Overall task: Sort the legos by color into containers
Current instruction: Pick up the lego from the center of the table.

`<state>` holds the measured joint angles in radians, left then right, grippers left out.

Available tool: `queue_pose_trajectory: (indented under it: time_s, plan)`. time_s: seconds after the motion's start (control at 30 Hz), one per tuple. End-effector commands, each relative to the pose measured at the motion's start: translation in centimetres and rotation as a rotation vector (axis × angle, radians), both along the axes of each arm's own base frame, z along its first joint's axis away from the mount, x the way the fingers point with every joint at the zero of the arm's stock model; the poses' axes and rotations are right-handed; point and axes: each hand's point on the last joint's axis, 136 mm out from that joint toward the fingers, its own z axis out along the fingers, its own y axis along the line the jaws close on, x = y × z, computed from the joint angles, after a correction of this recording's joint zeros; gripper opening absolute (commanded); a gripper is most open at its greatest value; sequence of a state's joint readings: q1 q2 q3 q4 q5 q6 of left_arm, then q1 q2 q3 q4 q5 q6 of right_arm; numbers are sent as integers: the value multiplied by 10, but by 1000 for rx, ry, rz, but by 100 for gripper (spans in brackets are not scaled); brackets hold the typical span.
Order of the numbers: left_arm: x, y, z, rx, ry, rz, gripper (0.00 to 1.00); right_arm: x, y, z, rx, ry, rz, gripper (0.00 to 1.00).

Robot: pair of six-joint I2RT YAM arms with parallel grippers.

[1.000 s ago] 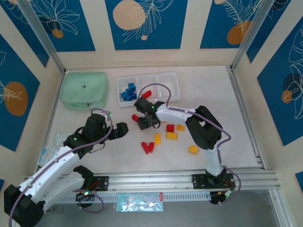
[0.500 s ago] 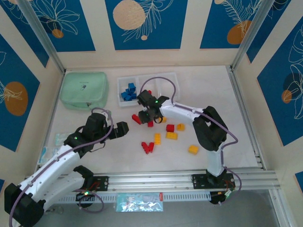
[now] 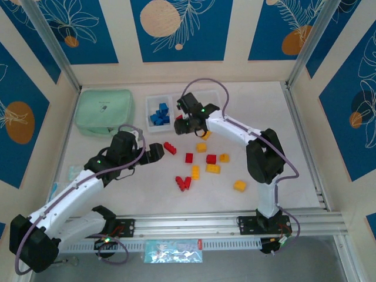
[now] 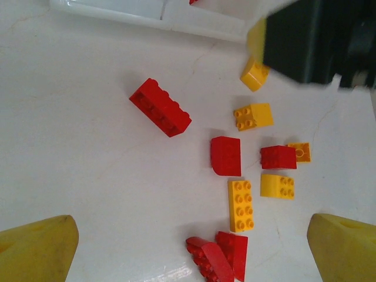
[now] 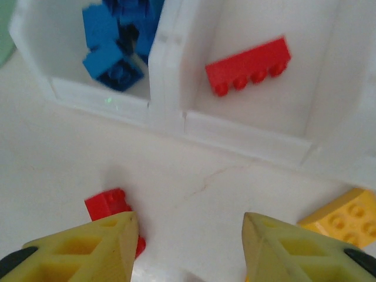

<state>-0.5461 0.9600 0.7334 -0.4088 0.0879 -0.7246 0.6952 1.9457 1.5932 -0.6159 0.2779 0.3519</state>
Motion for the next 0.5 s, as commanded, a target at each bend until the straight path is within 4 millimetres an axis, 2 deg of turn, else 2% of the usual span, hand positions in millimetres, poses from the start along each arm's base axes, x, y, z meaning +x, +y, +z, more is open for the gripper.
queue_pose_trajectory:
  time_s: [0.0, 0.07, 0.2, 0.3, 0.47]
  plan:
    - [-7, -5, 3, -27, -5, -46, 99, -49, -14, -15, -77, 96, -4, 56]
    - [-11, -8, -3, -41, 19, -63, 99, -68, -25, -26, -102, 134, -48, 60]
    - [-17, -6, -12, -43, 50, -59, 99, -96, -28, -43, -118, 192, -93, 65]
    - [-19, -3, -16, -36, 53, -50, 99, -102, -31, -61, -147, 225, -136, 65]
    - [-21, -1, -18, -29, 55, -43, 99, -100, -18, -77, -114, 245, -127, 60]
